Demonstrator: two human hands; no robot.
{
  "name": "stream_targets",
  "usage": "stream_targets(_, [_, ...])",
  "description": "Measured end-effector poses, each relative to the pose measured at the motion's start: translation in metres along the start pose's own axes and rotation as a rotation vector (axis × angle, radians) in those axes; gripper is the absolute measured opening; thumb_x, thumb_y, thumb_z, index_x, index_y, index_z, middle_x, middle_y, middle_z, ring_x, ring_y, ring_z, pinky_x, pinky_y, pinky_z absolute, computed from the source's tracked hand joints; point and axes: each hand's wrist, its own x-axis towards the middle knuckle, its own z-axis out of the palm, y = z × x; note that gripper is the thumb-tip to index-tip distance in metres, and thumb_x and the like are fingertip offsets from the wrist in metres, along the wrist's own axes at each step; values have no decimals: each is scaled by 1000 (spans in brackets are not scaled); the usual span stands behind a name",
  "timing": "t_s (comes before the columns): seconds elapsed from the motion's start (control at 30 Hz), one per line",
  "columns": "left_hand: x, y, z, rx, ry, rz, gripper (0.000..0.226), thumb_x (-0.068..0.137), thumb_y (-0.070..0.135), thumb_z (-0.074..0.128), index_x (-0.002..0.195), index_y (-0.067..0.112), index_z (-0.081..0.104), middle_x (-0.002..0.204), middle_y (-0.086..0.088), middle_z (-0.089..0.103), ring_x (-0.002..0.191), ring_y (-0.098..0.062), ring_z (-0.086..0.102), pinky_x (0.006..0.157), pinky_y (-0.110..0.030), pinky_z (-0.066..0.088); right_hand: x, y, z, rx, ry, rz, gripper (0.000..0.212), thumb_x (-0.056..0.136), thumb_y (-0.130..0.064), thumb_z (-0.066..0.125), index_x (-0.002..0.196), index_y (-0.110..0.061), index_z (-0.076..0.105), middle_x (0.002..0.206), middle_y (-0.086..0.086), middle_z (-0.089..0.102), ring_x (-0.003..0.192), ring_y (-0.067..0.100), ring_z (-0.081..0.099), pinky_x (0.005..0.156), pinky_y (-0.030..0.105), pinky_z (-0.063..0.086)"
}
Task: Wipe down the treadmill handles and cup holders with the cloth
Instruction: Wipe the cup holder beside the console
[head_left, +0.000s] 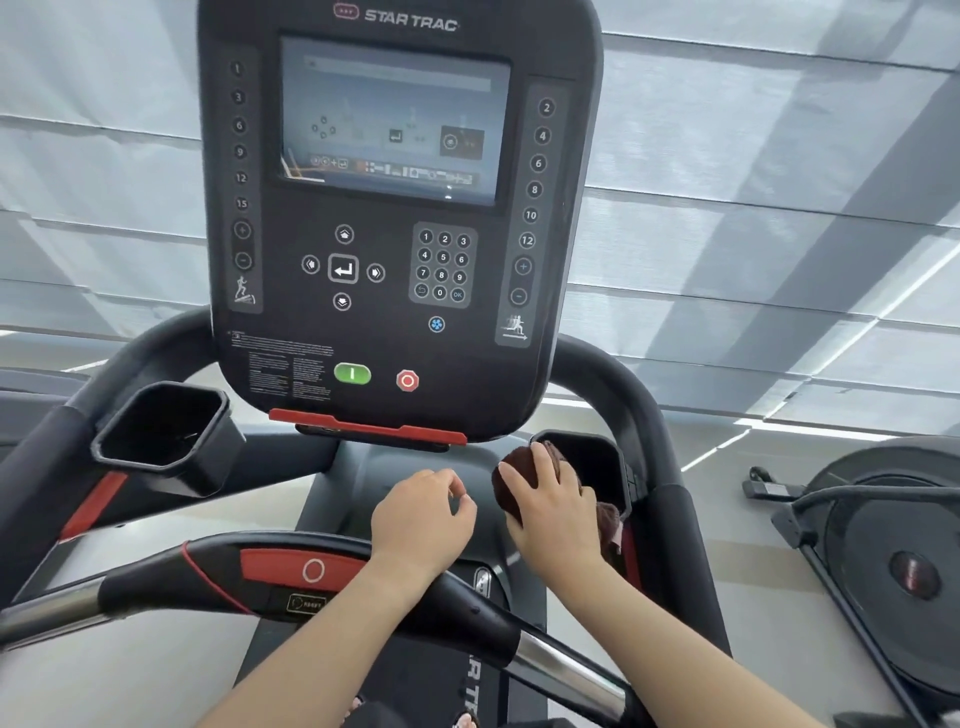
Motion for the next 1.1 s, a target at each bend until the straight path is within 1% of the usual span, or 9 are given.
stream_targets(0.13, [0, 0, -2, 16, -33, -16, 17, 83, 38, 47, 89, 29, 61, 94, 10, 63, 86, -14, 57, 69, -30, 47, -16, 9, 0, -70, 17, -63, 53, 65, -33, 79, 114, -30, 58, 133, 14, 53, 102, 40, 58, 64, 50, 51])
stream_targets(0.2, [0, -1, -2, 18, -36, -17, 18, 83, 38, 47, 89, 28, 60, 94, 9, 63, 86, -14, 57, 70, -31, 49, -11, 11, -1, -43, 25, -74, 49, 76, -40, 70, 121, -33, 53, 140, 11, 45, 110, 39, 53, 72, 49, 50])
stream_targets(0.3, [0, 1, -2, 30, -36, -6, 18, 84, 38, 47, 91, 28, 60, 95, 9, 63, 86, -13, 57, 69, -30, 49, 7, 9, -5, 128, 38, 45, 44, 88, -47, 52, 129, -35, 41, 145, 4, 32, 115, 34, 44, 83, 45, 46])
stream_targets(0.4, [0, 2, -3, 37, -48, -2, 19, 84, 38, 47, 92, 27, 61, 95, 8, 63, 87, -14, 58, 71, -31, 50, 5, 9, -8, 196, 75, 74, 44, 87, -46, 54, 128, -35, 44, 142, 4, 37, 109, 33, 49, 79, 44, 48])
stream_targets(0.53, [0, 0, -1, 38, -53, 2, 19, 83, 38, 47, 91, 28, 61, 95, 9, 63, 89, -14, 58, 74, -31, 49, -17, 11, 0, 113, 122, -11, 46, 74, -41, 73, 117, -30, 59, 131, 13, 54, 100, 37, 59, 67, 46, 51])
stream_targets(0.73, [-2, 2, -2, 48, -34, 23, 22, 84, 40, 47, 94, 27, 62, 95, 9, 64, 87, -13, 59, 73, -32, 51, 10, -5, 6, 34, 37, 94, 49, 84, -51, 55, 128, -34, 42, 150, 9, 27, 125, 36, 36, 88, 48, 43])
stream_targets(0.8, [-2, 1, -3, 40, -30, 16, 21, 84, 40, 47, 93, 28, 62, 95, 9, 64, 87, -13, 59, 73, -32, 52, 8, -3, 7, 29, 51, 62, 44, 85, -45, 57, 125, -31, 45, 148, 11, 30, 122, 37, 39, 85, 48, 46])
stream_targets(0.97, [-1, 2, -4, 17, -34, 5, 19, 83, 37, 46, 90, 27, 61, 94, 9, 64, 87, -14, 58, 72, -32, 50, -10, 15, 2, 138, 149, 1, 43, 78, -39, 67, 119, -30, 55, 132, 9, 51, 98, 35, 57, 69, 45, 51])
stream_targets(1.1, [-1, 0, -3, 15, -38, 16, 18, 83, 36, 46, 88, 28, 60, 93, 9, 63, 87, -14, 58, 72, -31, 49, -28, 50, 3, 250, 257, 43, 45, 79, -32, 72, 121, -28, 58, 130, 8, 56, 100, 34, 58, 74, 46, 52])
